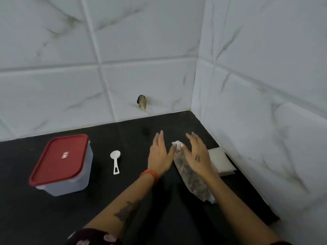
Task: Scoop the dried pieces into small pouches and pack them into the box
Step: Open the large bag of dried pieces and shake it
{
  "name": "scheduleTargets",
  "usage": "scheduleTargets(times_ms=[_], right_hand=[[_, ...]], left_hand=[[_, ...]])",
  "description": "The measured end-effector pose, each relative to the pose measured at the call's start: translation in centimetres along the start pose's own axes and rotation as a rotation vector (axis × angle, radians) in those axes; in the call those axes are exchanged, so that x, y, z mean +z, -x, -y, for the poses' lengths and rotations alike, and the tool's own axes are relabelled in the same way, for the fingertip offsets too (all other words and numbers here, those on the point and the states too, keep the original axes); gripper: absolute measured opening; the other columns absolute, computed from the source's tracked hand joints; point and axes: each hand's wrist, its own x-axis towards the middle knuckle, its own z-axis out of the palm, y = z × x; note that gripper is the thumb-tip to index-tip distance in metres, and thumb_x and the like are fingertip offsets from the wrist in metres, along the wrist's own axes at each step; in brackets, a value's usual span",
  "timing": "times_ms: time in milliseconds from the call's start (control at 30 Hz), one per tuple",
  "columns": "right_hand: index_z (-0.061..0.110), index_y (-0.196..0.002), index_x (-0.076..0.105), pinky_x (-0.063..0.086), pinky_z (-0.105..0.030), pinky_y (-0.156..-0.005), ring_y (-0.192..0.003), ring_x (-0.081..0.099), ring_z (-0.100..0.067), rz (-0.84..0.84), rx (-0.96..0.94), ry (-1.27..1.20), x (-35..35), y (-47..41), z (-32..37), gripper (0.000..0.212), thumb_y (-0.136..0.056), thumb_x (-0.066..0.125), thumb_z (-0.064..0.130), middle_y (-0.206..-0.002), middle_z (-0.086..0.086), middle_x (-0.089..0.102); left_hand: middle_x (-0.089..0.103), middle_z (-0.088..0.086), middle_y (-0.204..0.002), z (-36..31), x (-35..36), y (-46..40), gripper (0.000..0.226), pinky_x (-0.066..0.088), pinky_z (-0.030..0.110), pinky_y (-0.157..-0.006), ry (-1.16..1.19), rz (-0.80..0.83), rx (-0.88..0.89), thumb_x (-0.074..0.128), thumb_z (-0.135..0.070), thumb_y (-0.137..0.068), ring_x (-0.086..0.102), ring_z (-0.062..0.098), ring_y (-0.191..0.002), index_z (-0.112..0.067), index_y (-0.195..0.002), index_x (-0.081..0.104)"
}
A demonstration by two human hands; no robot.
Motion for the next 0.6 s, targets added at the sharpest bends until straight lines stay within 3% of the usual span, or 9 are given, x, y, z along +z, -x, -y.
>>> scheduleTargets(times_ms=[100,200,300,400,533,600], right_hand=[[0.011,-0.131,0.049,0.038,-0.031,-0.096,-0.120,0.049,-0.026,0.134,0.196,0.152,0.6,0.9,-2.1,0.042,-0.095,0.048,0.032,-0.134,-0.011,0.051],[0.014,-0.127,0.050,0.044,-0.032,-0.085,-0.110,0.054,-0.026,0.297,0.331,0.242,1.2,1.8,-2.6,0.041,-0.093,0.047,0.038,-0.122,-0.009,0.056],[0.014,-0.132,0.043,0.044,-0.033,-0.087,-0.112,0.051,-0.026,0.326,0.350,0.286,1.7,1.5,-2.2,0.047,-0.091,0.051,0.036,-0.126,-0.010,0.051],[0.013,-0.134,0.042,0.044,-0.033,-0.089,-0.113,0.050,-0.027,0.319,0.332,0.257,2.2,1.5,-1.5,0.048,-0.090,0.052,0.032,-0.126,-0.011,0.049],[0.013,-0.133,0.043,0.042,-0.032,-0.088,-0.113,0.050,-0.028,0.342,0.309,0.162,3.5,1.6,-0.1,0.046,-0.090,0.050,0.030,-0.125,-0.012,0.050],[0.013,-0.131,0.045,0.042,-0.031,-0.087,-0.111,0.051,-0.026,0.355,0.294,0.131,4.3,1.5,0.8,0.044,-0.091,0.050,0.030,-0.124,-0.011,0.052]], left_hand=[[0.027,0.013,-0.151,0.5,2.2,1.1,0.079,0.037,0.038,-0.105,0.165,0.221,-0.269,0.058,-0.038,-0.090,0.038,0.030,-0.133,-0.016,-0.150,0.013],[0.046,0.005,-0.131,1.0,3.6,2.1,0.071,0.057,0.035,-0.077,0.338,0.370,-0.386,0.064,-0.032,-0.087,0.057,0.022,-0.106,-0.018,-0.145,0.025],[0.048,0.003,-0.134,1.3,4.2,2.3,0.063,0.057,0.028,-0.074,0.404,0.373,-0.395,0.062,-0.021,-0.088,0.057,0.017,-0.107,-0.019,-0.143,0.031],[0.050,0.003,-0.133,1.5,4.0,2.6,0.061,0.057,0.030,-0.078,0.414,0.329,-0.407,0.061,-0.013,-0.088,0.059,0.018,-0.105,-0.017,-0.142,0.034],[0.050,0.005,-0.131,2.7,2.7,2.5,0.062,0.056,0.029,-0.077,0.332,0.267,-0.417,0.060,-0.010,-0.086,0.061,0.019,-0.098,-0.015,-0.142,0.034],[0.046,0.006,-0.137,3.7,1.7,2.5,0.065,0.055,0.029,-0.079,0.288,0.252,-0.433,0.062,-0.012,-0.086,0.059,0.020,-0.106,-0.015,-0.144,0.032]])
